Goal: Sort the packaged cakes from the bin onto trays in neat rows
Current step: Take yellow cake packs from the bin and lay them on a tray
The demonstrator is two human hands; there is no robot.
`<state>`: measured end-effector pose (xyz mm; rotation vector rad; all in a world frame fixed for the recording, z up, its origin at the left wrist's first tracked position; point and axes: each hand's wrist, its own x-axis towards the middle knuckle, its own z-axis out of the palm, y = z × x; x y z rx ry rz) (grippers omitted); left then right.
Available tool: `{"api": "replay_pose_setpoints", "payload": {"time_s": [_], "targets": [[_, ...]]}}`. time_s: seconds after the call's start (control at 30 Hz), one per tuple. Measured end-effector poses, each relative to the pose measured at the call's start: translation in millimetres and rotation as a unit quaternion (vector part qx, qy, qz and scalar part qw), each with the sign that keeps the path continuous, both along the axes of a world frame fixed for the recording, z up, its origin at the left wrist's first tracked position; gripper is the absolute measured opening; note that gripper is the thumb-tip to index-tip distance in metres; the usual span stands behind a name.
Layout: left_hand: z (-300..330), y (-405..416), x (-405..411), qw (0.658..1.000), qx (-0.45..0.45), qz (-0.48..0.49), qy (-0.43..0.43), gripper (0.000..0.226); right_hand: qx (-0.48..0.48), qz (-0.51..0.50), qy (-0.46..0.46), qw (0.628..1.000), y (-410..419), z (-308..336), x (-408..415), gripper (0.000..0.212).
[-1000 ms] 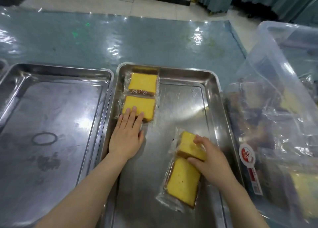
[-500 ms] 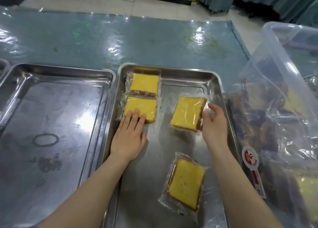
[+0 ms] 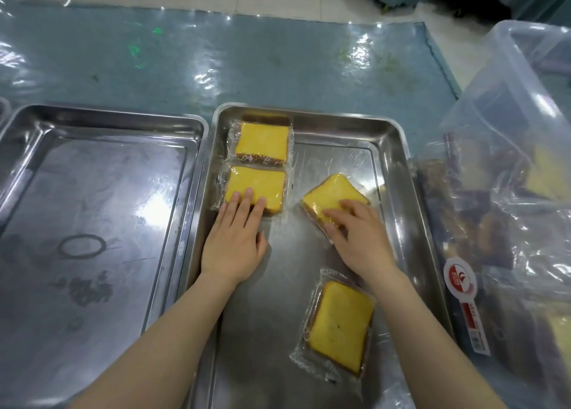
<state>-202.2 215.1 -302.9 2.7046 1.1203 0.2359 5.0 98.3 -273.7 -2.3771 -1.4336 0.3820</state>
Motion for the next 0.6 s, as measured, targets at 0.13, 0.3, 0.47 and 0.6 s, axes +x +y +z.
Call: {"api": "replay_pose_setpoints", "payload": {"time_s": [0.13, 0.3, 0.47, 0.6], "targets": [[-1.0, 1.6, 0.5, 1.0, -0.001, 0.001, 0.009, 0.062, -0.059, 0.015, -0.085, 0.995, 38.6, -3.4, 9.9, 0.044], [-0.3, 1.8, 1.0, 1.0, 0.004, 0.003, 0.006, 0.062, -0.074, 0.015, -0.153, 0.985, 91.0, -8.3, 23.0, 0.054], [0.5, 0.3, -0.3, 1.0, 0.023, 0.004, -0.006, 0.062, -0.081, 0.028, -0.153, 0.984, 121.6, -8.4, 34.0, 0.057], [0.3, 0.6, -1.5, 0.999, 0.031, 0.002, -0.01, 0.064, -0.072, 0.044, -0.1, 0.991, 112.2, -2.9, 35.7, 0.062]]}}
